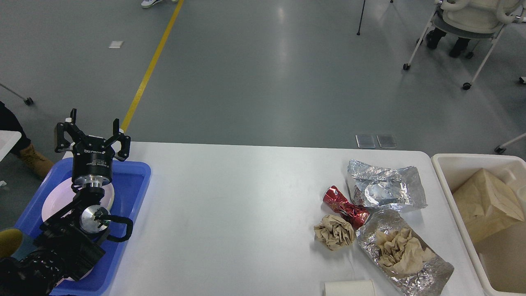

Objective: Tidy desktop
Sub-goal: 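Drop the paper cup into the white bin and open the right gripper, then swing the right gripper over the foil tray with crumpled paper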

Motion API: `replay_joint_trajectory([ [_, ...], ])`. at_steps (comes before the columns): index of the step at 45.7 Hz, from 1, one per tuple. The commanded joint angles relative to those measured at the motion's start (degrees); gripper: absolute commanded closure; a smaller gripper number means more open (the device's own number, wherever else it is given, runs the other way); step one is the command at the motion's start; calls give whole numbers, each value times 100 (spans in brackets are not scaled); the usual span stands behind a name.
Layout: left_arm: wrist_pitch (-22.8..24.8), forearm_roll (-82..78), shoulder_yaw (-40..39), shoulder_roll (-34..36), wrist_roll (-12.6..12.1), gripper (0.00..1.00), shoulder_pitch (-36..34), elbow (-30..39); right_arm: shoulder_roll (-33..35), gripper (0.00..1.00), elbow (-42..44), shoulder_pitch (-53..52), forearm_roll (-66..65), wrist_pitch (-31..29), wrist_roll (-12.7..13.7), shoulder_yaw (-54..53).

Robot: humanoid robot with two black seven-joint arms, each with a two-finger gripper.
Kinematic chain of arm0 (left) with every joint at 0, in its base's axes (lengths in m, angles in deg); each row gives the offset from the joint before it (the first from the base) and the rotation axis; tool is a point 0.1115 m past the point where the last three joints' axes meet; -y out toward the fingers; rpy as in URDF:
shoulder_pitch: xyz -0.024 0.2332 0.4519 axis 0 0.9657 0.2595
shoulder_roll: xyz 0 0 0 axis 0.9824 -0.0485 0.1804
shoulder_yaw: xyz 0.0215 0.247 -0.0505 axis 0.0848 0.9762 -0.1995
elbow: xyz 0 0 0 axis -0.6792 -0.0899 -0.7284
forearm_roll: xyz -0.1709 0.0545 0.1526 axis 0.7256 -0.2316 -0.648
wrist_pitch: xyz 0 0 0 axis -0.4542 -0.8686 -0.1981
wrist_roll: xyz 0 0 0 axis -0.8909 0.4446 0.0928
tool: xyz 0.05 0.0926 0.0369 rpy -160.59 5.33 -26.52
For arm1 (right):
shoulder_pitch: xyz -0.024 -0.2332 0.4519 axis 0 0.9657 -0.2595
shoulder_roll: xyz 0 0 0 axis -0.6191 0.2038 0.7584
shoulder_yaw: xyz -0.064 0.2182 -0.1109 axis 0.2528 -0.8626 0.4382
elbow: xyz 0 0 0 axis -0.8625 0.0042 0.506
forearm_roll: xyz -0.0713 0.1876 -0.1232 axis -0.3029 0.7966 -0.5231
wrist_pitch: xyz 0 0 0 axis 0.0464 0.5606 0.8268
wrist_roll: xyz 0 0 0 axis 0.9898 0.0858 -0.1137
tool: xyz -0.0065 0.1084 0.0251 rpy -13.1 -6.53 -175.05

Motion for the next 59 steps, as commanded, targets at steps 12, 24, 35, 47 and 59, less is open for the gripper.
replay_joint_trajectory([
  [12, 1, 0, 0, 0, 0, 3, 0, 0, -16, 0, 20, -41, -26, 14, -3, 23],
  [24, 1, 0, 0, 0, 0, 3, 0, 0, 1, 0, 11, -638, -17, -100, -47, 14],
  [35, 1, 0, 0, 0, 0, 3, 0, 0, 45, 0, 11, -1490, -34, -1031, -74, 41],
  [47, 1, 0, 0, 0, 0, 3, 0, 0, -51, 0, -278, -3344, -799, -2542, -82, 49],
  [59, -8, 0, 0, 0, 0, 3, 0, 0, -289, 0, -2762, -5540, -1861, -3202, -82, 32],
])
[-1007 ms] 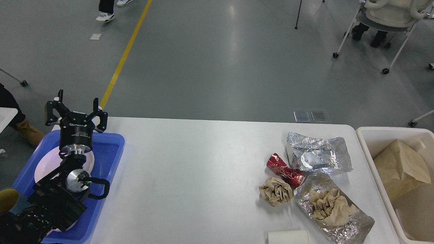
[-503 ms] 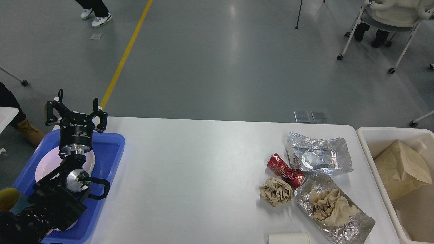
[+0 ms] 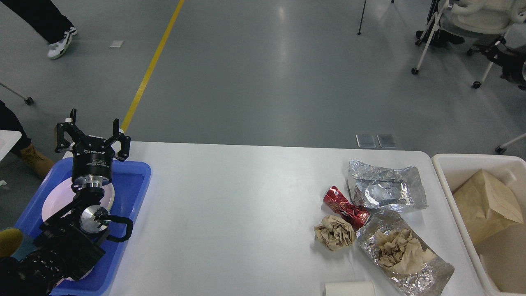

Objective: Tidy desktop
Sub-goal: 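Swing the right gripper over the foil tray with crumpled paper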

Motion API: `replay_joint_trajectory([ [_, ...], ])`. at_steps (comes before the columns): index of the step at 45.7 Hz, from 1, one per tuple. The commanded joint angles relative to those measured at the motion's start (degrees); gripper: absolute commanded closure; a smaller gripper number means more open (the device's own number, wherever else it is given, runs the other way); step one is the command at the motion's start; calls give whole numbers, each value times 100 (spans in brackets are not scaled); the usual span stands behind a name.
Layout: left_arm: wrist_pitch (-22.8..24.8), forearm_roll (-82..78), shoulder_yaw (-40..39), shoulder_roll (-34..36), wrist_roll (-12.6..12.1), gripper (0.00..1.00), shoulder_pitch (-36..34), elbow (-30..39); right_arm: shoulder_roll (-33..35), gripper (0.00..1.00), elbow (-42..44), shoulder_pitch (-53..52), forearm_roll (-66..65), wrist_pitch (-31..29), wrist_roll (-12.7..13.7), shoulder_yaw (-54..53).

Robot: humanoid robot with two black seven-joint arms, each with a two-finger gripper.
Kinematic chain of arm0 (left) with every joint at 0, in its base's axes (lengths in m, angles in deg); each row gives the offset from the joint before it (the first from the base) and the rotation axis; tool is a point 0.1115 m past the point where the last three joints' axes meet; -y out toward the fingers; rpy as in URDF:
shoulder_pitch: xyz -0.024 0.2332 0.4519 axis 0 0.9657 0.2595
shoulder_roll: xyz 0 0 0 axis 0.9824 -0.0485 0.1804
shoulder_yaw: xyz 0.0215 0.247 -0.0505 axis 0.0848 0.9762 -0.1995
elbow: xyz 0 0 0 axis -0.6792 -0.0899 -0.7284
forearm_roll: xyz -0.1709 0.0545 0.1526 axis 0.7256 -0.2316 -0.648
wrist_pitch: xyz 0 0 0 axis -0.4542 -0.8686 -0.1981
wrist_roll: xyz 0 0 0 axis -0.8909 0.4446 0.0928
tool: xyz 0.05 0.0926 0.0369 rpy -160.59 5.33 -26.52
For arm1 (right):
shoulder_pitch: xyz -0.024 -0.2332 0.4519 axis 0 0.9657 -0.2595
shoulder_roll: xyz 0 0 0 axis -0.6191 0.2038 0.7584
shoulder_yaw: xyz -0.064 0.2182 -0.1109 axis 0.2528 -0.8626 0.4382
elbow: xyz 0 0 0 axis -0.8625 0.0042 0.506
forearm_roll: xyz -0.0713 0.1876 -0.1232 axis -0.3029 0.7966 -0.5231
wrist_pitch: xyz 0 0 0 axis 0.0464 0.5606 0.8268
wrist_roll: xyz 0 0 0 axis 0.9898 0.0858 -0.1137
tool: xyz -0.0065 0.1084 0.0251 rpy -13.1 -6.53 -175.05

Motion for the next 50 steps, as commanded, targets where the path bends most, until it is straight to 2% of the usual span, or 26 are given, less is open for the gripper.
replay_joint_trajectory([
  [1, -8, 0, 0, 0, 0, 3, 0, 0, -46, 0, -1821, -1383, -820, -213, 0, -35],
  [6, 1, 0, 0, 0, 0, 3, 0, 0, -177, 0, -3446, -2429, -1586, -265, 9, -70],
  [14, -8, 0, 0, 0, 0, 3, 0, 0, -204, 0, -5635, -3660, -1727, -458, 35, -79],
  [15, 0, 0, 0, 0, 0, 3, 0, 0, -195, 0, -6143, -3861, -1745, -528, 44, -79],
  [19, 0, 0, 0, 0, 0, 3, 0, 0, -265, 0, -6911, -4153, -1763, -547, 70, -88],
  [28, 1, 0, 0, 0, 0, 3, 0, 0, -757, 0, -7159, -4250, -1736, -678, 61, -194],
  [34, 1, 0, 0, 0, 0, 3, 0, 0, -767, 0, -7168, -4154, -1666, -977, 44, -202],
  [45, -8, 0, 0, 0, 0, 3, 0, 0, -714, 0, -7159, -4075, -1455, -1021, 88, -79],
  [50, -8, 0, 0, 0, -9, 3, 0, 0, -723, 0, -7115, -3610, -1455, -1004, 97, 26],
])
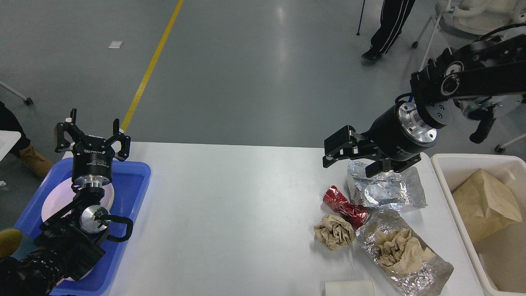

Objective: Tidy desktop
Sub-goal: 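Swing the right gripper over the foil tray with crumpled paper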

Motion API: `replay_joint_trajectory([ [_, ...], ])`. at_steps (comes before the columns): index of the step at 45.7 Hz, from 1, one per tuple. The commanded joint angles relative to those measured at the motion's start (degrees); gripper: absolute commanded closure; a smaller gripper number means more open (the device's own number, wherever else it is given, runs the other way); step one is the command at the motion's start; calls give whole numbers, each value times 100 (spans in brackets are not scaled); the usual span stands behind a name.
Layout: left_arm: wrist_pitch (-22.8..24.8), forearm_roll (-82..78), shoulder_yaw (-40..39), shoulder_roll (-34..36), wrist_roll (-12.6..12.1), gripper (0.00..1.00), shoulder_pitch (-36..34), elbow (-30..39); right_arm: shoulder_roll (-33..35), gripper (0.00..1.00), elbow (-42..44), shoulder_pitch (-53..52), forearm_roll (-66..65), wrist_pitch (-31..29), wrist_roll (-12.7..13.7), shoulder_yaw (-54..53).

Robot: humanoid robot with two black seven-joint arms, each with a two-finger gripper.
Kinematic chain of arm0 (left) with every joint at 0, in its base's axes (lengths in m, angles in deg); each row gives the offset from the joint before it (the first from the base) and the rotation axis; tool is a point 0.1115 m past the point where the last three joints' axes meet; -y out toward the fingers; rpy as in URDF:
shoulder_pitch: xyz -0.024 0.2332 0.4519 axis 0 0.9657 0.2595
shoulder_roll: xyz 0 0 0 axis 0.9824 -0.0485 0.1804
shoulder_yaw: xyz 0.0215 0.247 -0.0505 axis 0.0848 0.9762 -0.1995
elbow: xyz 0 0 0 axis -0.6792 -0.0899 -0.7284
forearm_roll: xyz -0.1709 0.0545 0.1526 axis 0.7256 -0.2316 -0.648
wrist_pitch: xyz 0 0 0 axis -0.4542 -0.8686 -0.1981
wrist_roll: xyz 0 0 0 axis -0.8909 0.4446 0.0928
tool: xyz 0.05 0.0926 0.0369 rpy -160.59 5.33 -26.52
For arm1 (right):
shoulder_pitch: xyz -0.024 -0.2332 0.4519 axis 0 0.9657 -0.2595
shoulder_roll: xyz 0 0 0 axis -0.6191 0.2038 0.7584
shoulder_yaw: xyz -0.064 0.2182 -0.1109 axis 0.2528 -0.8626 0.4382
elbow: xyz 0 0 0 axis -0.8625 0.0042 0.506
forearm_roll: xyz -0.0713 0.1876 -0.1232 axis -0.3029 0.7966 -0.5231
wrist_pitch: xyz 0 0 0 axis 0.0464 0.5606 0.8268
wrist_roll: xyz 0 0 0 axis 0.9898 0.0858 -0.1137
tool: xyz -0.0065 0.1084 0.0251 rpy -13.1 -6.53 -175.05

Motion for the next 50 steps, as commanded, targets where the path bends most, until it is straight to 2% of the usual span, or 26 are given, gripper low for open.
replay_joint_trajectory([
  [1, 0, 0, 0, 9, 0, 3, 0, 0, -23, 0, 62, 531, -7, 34, 14, 125],
  [11, 9, 0, 0, 0, 0, 3, 0, 0, -85, 0, 835, 1639, -112, 131, 14, 108],
  [21, 9, 0, 0, 0, 0, 3, 0, 0, -155, 0, 1766, 2720, -437, 658, 14, 72],
  [30, 9, 0, 0, 0, 0, 3, 0, 0, 126, 0, 2839, 3933, -876, 808, -4, 81],
  [43, 9, 0, 0, 0, 0, 3, 0, 0, 1233, 0, 2813, 4285, -930, 799, -13, 46],
  [50, 9, 0, 0, 0, 0, 3, 0, 0, 1945, 0, 2225, 4224, -938, 764, -13, 55],
])
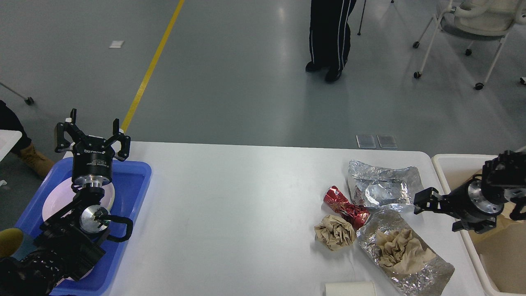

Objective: Tidy desktop
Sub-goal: 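Swing the right gripper over the foil tray with crumpled paper, then lower the right gripper and grasp the foil tray edge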

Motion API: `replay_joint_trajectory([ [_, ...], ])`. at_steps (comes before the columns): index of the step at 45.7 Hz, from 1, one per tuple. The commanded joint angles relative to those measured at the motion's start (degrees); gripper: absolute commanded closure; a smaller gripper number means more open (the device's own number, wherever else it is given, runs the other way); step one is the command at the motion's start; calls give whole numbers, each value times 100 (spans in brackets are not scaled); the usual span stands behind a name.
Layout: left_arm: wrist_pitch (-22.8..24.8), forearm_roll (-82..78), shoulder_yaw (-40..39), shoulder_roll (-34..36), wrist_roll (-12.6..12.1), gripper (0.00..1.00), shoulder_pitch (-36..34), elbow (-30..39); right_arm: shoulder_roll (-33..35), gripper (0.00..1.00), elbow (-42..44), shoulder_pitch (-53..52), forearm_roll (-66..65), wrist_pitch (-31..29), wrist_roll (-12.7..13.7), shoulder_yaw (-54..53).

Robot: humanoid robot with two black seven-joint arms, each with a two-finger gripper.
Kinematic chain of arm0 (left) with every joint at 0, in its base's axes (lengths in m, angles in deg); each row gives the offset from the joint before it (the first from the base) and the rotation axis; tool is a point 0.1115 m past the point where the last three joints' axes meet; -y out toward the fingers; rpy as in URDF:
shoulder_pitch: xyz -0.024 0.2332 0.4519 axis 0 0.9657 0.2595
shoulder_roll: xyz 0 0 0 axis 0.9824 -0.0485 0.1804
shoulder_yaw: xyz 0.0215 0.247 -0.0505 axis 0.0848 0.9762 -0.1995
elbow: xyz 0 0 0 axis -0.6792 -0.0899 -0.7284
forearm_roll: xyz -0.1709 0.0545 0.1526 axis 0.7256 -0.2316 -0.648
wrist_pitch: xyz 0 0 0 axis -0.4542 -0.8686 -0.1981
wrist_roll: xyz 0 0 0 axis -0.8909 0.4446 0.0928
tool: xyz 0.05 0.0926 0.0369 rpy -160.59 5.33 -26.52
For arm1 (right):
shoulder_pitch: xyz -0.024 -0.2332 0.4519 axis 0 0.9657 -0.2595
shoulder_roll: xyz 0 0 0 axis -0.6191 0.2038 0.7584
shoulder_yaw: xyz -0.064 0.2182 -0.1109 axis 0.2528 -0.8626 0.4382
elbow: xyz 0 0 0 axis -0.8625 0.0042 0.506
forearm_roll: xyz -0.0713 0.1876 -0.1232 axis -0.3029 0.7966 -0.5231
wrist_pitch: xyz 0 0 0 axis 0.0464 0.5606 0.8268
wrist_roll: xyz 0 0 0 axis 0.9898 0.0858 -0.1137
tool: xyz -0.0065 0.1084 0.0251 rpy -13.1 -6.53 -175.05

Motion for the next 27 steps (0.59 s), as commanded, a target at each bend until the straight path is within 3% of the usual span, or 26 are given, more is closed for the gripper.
replay_joint_trajectory([
  [1, -1, 0, 0, 0, 0, 3, 9, 0, 550, 0, -441, -43, -8, -20, 2, -14],
  [9, -1, 0, 0, 0, 0, 3, 0, 0, 901, 0, -802, 150, 0, 94, 2, -58],
  [15, -1, 0, 0, 0, 0, 3, 0, 0, 1086, 0, -1276, 405, 27, 533, -25, -181],
  [27, -1, 0, 0, 0, 0, 3, 9, 0, 1016, 0, -1286, 1231, 27, 1254, -104, -559],
])
